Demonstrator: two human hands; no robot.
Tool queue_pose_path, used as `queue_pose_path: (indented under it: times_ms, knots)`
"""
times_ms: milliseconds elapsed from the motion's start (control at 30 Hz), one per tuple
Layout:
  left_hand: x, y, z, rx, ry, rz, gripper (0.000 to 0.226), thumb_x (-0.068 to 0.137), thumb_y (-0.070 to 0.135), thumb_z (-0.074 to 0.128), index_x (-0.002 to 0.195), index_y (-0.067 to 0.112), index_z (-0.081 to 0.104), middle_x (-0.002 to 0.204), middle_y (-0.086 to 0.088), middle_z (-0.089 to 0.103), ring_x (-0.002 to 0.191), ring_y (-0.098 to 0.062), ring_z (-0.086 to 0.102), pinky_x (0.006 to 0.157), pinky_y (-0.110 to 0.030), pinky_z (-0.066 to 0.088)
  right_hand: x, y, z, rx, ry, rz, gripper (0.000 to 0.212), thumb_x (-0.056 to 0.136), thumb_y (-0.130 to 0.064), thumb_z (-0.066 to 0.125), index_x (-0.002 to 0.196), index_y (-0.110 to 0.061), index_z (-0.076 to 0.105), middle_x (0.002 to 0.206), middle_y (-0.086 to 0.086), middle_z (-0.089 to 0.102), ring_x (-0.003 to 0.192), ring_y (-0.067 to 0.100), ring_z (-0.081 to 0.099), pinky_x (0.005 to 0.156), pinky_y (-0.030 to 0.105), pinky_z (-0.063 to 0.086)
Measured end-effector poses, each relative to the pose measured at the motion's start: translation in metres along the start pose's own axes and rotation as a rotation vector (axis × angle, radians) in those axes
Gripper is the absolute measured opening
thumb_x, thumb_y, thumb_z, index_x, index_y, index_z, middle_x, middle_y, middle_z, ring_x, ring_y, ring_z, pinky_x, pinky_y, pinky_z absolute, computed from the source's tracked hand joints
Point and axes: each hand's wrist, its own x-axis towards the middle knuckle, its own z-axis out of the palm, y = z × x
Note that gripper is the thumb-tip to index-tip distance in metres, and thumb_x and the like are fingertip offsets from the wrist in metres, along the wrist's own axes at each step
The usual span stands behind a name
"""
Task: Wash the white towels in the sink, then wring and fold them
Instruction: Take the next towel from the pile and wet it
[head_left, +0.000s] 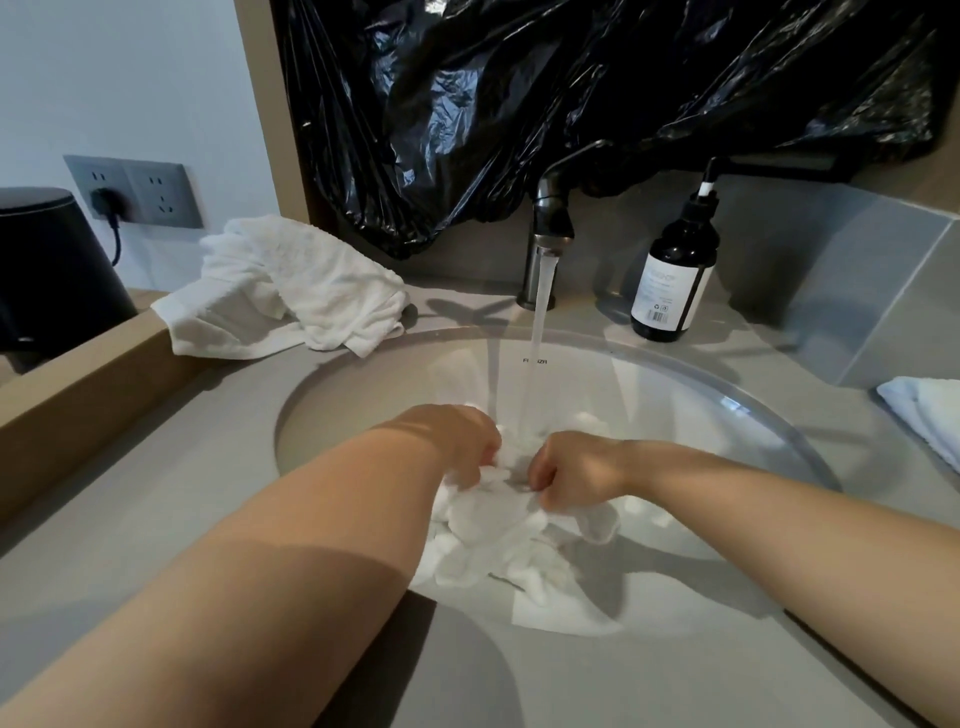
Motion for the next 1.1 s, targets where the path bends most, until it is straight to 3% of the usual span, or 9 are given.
queue_pose_path:
  times_ms: [100, 233, 333, 500, 633, 767, 867, 967, 1100]
  knots:
    - [-0.005, -0.004, -0.006, -0.146, 0.100, -0.018, 0.011, 0.087, 0.017, 0.062, 0.089, 0.024, 0.053, 0.099, 0.000, 0.054, 0.072, -0.017, 0.051, 0.064, -0.025, 0.043, -0.006, 0.000, -0.012, 0.619, 0.149, 0.041, 0.009, 0.066, -0.012, 0.049, 0.058, -0.009, 0.052, 0.064, 0.020, 0.050, 0.059, 0.020, 0.040, 0.052, 0.025, 0.033]
    - [-0.012, -0.021, -0.023, -0.710, 0.275, -0.121, 0.006, 0.093, 0.021, 0.055, 0.091, 0.018, 0.061, 0.086, -0.001, 0.057, 0.081, -0.021, 0.056, 0.077, -0.031, 0.051, -0.025, 0.013, -0.044, 1.286, 0.184, 0.015, 0.038, 0.079, 0.001, 0.032, 0.045, -0.012, 0.041, 0.046, 0.001, 0.038, 0.039, 0.014, 0.038, 0.040, 0.019, 0.032]
    - [-0.022, -0.022, -0.037, -1.132, 0.255, -0.146, 0.007, 0.090, 0.008, 0.059, 0.095, 0.008, 0.064, 0.088, -0.012, 0.055, 0.078, -0.024, 0.052, 0.065, -0.030, 0.048, -0.041, 0.025, -0.061, 0.935, 0.274, 0.056, 0.031, 0.092, -0.023, 0.047, 0.064, -0.010, 0.052, 0.060, 0.005, 0.051, 0.047, 0.014, 0.046, 0.052, 0.020, 0.040]
    - [-0.015, -0.016, -0.033, -0.749, 0.397, -0.213, 0.008, 0.081, 0.013, 0.071, 0.086, 0.008, 0.069, 0.089, -0.003, 0.057, 0.084, -0.022, 0.055, 0.071, -0.028, 0.048, -0.034, 0.028, -0.051, -0.140, 0.172, 0.261, 0.041, 0.088, -0.053, 0.056, 0.071, -0.015, 0.060, 0.076, 0.006, 0.063, 0.061, 0.019, 0.055, 0.056, 0.024, 0.040]
    - [-0.011, -0.013, -0.040, -1.034, 0.508, -0.191, 0.010, 0.084, 0.008, 0.069, 0.091, 0.001, 0.070, 0.089, -0.010, 0.059, 0.082, -0.024, 0.056, 0.074, -0.030, 0.047, -0.024, 0.025, -0.047, 0.028, 0.414, 0.227, 0.058, 0.082, -0.069, 0.054, 0.105, -0.016, 0.057, 0.108, 0.001, 0.059, 0.096, 0.020, 0.055, 0.076, 0.031, 0.042]
    - [-0.007, 0.000, -0.039, -1.005, 0.513, -0.078, 0.008, 0.088, 0.005, 0.063, 0.081, 0.010, 0.066, 0.080, -0.006, 0.060, 0.074, -0.021, 0.056, 0.064, -0.023, 0.045, -0.015, 0.019, -0.025, -0.123, 0.025, 0.279, 0.093, 0.076, -0.075, 0.056, 0.144, -0.019, 0.027, 0.140, 0.002, 0.046, 0.121, 0.025, 0.050, 0.095, 0.034, 0.043]
    - [-0.001, -0.005, -0.032, -0.566, 0.522, -0.025, 0.014, 0.084, 0.007, 0.062, 0.077, 0.019, 0.060, 0.083, 0.005, 0.058, 0.082, -0.016, 0.056, 0.071, -0.025, 0.047, -0.007, 0.014, -0.017, -0.208, 0.117, 0.223, 0.077, 0.078, -0.055, 0.069, 0.133, -0.013, 0.036, 0.127, 0.004, 0.049, 0.111, 0.026, 0.054, 0.087, 0.033, 0.046]
    - [-0.001, -0.002, -0.022, -0.418, 0.169, 0.062, 0.007, 0.087, 0.014, 0.060, 0.081, 0.016, 0.059, 0.081, 0.001, 0.064, 0.071, -0.014, 0.058, 0.059, -0.023, 0.046, -0.005, 0.007, -0.016, -0.253, 0.254, 0.167, 0.036, 0.078, -0.033, 0.072, 0.104, -0.014, 0.055, 0.099, 0.003, 0.052, 0.087, 0.022, 0.052, 0.072, 0.027, 0.043]
    - [-0.003, 0.014, -0.016, -0.343, -0.060, 0.048, 0.028, 0.089, 0.044, 0.060, 0.103, 0.022, 0.051, 0.108, 0.001, 0.060, 0.091, -0.018, 0.056, 0.076, -0.027, 0.046, -0.007, 0.018, -0.006, -0.338, -0.106, 0.193, 0.046, 0.073, -0.034, 0.074, 0.114, -0.017, 0.062, 0.106, 0.000, 0.065, 0.088, 0.020, 0.060, 0.079, 0.030, 0.052]
